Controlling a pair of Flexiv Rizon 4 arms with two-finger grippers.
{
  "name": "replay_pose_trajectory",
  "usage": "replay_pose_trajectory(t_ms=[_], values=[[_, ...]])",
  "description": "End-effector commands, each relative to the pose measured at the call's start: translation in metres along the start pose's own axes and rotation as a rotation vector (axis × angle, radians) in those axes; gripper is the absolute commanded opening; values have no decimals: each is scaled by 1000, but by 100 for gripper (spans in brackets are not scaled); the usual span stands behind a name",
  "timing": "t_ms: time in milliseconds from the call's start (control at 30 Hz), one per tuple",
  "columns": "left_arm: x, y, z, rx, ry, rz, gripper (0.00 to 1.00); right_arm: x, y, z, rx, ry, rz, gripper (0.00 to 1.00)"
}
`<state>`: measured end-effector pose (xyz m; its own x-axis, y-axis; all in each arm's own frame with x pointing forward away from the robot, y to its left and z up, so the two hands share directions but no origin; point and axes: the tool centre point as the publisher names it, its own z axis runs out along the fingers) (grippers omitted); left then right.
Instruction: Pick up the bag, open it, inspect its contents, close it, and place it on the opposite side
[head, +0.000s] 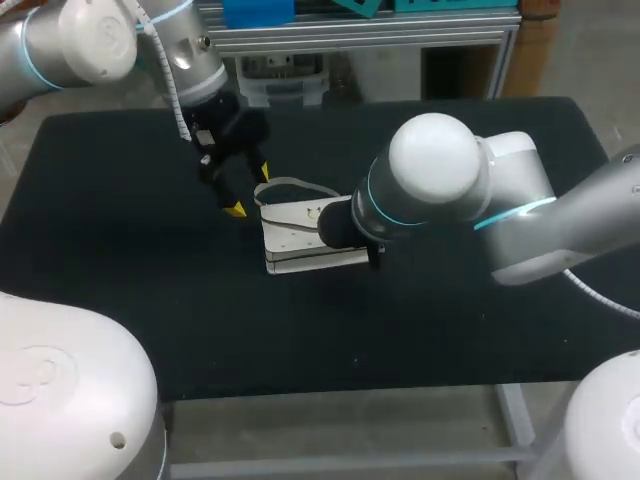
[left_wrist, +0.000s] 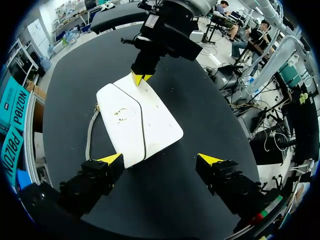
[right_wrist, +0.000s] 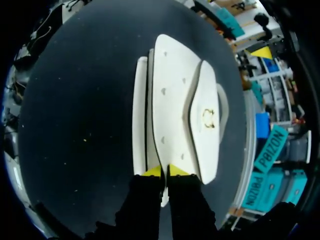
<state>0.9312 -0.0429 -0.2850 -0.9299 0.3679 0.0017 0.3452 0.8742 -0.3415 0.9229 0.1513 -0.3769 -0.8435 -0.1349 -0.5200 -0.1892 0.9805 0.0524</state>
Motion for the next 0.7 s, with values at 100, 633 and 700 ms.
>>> replay_pose_trajectory(t_ms=[100, 633, 700], values=[[17, -8, 15, -37, -311, 39, 100, 2, -1, 3, -6, -8, 1, 0], [16, -18, 36, -3, -443, 138, 95, 2, -1, 3, -6, -8, 1, 0], [15, -19, 38, 8, -473, 160, 88, 2, -1, 3, -6, -8, 1, 0]])
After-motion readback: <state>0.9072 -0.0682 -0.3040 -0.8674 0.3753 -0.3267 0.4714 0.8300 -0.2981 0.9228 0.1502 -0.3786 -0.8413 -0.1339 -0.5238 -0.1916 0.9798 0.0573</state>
